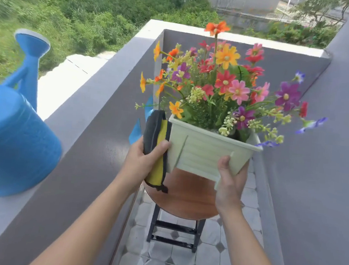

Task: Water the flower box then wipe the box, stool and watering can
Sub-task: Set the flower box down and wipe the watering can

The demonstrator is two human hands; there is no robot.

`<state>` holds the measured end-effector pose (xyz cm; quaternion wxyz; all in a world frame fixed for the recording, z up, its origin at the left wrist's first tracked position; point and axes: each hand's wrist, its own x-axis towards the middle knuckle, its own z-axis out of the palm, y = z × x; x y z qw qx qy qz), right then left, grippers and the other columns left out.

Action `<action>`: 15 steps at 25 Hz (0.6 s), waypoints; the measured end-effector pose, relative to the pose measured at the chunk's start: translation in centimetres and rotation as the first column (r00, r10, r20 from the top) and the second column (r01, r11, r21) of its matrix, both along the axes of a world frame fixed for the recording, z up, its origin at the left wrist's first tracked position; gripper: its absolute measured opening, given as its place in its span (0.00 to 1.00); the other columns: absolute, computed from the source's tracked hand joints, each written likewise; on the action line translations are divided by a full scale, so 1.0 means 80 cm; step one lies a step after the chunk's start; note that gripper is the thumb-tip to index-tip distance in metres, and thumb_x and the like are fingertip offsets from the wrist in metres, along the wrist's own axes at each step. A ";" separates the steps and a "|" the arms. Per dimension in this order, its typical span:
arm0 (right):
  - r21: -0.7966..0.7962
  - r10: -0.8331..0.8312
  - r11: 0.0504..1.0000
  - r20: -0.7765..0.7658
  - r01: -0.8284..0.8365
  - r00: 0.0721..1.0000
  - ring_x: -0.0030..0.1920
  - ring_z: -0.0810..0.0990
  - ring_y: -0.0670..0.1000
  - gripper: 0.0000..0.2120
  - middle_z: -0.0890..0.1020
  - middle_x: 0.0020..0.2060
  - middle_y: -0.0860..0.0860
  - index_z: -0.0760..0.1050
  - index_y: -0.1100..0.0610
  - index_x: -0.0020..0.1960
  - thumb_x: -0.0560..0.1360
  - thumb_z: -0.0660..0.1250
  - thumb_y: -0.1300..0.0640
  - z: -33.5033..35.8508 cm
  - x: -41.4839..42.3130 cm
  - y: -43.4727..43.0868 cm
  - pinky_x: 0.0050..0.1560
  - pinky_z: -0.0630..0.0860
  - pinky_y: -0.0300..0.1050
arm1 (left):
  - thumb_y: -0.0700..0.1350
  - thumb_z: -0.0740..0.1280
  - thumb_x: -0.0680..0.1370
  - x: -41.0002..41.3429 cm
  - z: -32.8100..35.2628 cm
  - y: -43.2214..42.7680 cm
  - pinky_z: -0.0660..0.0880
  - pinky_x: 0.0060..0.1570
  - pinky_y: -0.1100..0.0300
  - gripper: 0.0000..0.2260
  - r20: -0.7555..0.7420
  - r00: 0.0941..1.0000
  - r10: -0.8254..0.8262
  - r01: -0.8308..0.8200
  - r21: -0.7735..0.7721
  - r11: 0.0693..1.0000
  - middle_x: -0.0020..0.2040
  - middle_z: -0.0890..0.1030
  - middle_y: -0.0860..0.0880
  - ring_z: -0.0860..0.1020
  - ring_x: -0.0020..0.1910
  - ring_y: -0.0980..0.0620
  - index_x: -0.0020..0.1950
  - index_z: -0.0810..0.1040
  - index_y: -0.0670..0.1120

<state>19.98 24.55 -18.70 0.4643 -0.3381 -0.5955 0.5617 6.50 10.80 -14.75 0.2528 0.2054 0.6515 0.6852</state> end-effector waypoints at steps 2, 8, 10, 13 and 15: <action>0.030 -0.024 0.999 0.108 0.020 0.994 0.56 0.78 0.54 0.23 0.79 0.53 0.47 0.69 0.32 0.54 0.62 0.64 0.25 -0.018 0.002 0.000 0.57 0.74 0.60 | 0.48 0.75 0.69 0.006 -0.013 -0.006 0.80 0.42 0.53 0.09 -0.012 1.000 -0.028 0.028 -0.010 1.000 0.42 0.85 0.54 0.83 0.43 0.51 0.47 0.79 0.53; 0.128 0.088 0.987 0.070 -0.096 0.994 0.43 0.74 0.25 0.27 0.76 0.44 0.41 0.70 0.65 0.62 0.71 0.64 0.47 -0.030 0.007 0.002 0.43 0.68 0.21 | 0.43 0.74 0.70 0.007 -0.056 0.000 0.81 0.44 0.56 0.09 -0.093 0.995 0.024 -0.025 -0.007 1.000 0.45 0.85 0.53 0.83 0.45 0.52 0.47 0.79 0.51; 0.168 0.116 0.978 0.077 -0.127 0.990 0.42 0.71 0.22 0.25 0.73 0.43 0.40 0.69 0.70 0.62 0.72 0.62 0.53 -0.036 0.009 0.008 0.40 0.65 0.18 | 0.44 0.74 0.70 0.007 -0.069 0.005 0.80 0.45 0.57 0.09 -0.138 0.990 0.020 -0.021 -0.001 1.000 0.46 0.85 0.53 0.83 0.47 0.53 0.47 0.79 0.51; 0.207 0.096 0.971 0.113 -0.118 0.989 0.42 0.72 0.22 0.24 0.74 0.43 0.40 0.70 0.69 0.61 0.72 0.63 0.52 -0.047 0.009 0.019 0.41 0.65 0.18 | 0.47 0.76 0.68 0.005 -0.082 0.013 0.80 0.48 0.53 0.09 -0.182 0.983 0.028 -0.031 -0.012 0.999 0.47 0.85 0.52 0.83 0.49 0.50 0.46 0.80 0.53; 0.232 0.045 0.970 0.121 -0.072 0.992 0.48 0.76 0.29 0.23 0.78 0.45 0.42 0.73 0.53 0.60 0.70 0.68 0.43 -0.052 0.011 0.026 0.49 0.71 0.26 | 0.48 0.76 0.68 0.004 -0.085 0.017 0.79 0.48 0.52 0.08 -0.208 0.977 0.036 -0.039 -0.007 0.999 0.46 0.85 0.54 0.83 0.48 0.51 0.45 0.80 0.55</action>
